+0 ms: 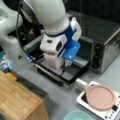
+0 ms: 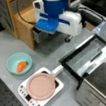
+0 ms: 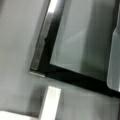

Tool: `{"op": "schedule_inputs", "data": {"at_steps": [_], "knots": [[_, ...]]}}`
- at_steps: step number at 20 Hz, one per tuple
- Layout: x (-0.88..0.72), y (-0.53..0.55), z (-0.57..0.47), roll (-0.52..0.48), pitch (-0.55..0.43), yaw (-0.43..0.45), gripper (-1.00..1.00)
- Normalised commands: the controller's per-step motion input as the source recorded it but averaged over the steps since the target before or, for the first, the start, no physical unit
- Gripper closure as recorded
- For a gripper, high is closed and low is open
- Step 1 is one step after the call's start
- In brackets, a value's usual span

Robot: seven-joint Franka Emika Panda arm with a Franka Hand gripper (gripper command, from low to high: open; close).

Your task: Open the microwave oven door. Pull out the microwave oven tray. Pick up the bowl. Place the bowl on the microwave tray.

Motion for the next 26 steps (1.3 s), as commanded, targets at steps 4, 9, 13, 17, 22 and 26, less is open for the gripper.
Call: {"op": "schedule_inputs", "data": {"at_steps": [4, 9, 13, 17, 22, 26], "knots": [[0.39, -0.41, 0.13, -0.090, 0.216, 0.109, -1.00], [0.37, -0.50, 0.09, -0.129, 0.212, 0.060, -1.00], [0.47, -0.52, 0.10, -0.178, 0.209, 0.092, -1.00], [0.49, -0.47, 0.11, -0.173, 0.198, 0.139, -1.00], [0.42, -0.43, 0.12, -0.143, 0.190, 0.171, -1.00], [0.36, -0.40, 0.08, -0.111, 0.162, 0.190, -1.00]]}}
